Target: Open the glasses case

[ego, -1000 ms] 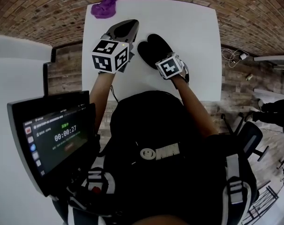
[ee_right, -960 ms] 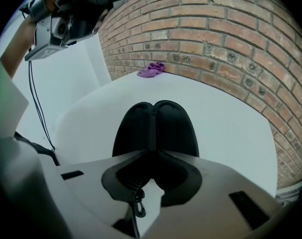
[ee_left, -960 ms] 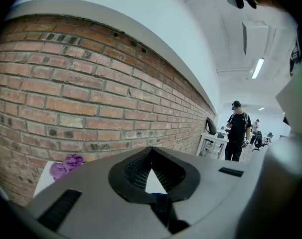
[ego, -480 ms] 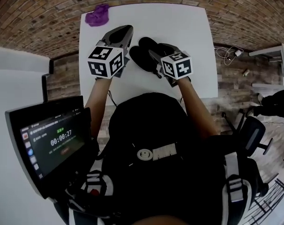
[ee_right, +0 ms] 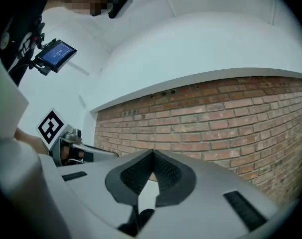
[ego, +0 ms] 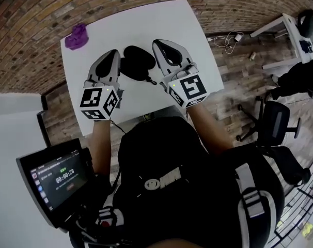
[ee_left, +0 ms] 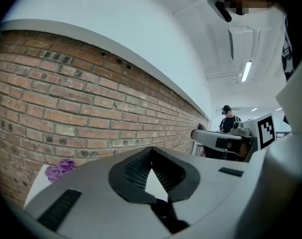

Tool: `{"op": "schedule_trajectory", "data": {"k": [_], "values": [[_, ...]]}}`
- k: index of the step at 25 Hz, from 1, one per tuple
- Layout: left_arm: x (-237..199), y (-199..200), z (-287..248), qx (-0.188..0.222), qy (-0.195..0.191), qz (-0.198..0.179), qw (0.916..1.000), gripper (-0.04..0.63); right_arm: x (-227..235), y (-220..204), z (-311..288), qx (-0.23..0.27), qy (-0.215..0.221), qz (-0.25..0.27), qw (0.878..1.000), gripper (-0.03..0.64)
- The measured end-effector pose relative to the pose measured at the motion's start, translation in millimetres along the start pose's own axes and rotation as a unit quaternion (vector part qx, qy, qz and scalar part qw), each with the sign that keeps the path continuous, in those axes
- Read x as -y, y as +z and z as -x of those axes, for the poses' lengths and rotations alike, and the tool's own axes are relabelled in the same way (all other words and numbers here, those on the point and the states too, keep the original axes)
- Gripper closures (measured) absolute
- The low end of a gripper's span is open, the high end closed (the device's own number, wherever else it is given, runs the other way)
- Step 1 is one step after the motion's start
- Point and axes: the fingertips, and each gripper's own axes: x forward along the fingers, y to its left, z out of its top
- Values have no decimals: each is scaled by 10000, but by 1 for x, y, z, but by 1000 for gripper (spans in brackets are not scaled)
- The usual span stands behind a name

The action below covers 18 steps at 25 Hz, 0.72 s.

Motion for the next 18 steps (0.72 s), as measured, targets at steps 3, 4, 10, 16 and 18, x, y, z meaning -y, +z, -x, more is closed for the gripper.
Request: {"op": "schedule_trajectory", "data": {"k": [3,4,10,16,18], "values": [[16,-6,10,-16,-57,-71,10000,591,-11,-6,16,-100,105,-24,9999,615],[22,-8,15,-30,-42,-98,9999,591,-15,-8,21,-150,144,-12,9998,615],[60,-8,45,67,68,-155,9998,591,-32,4,60,-41,411,95,9991,615],[105,-13,71,-54,261,-787,9965,591,-49,9,109,-284,260,1208,9919,615],[122,-13,74,-23,173,-770,9969,591,-52,10,123,-352,229,1460,9884,615]]}}
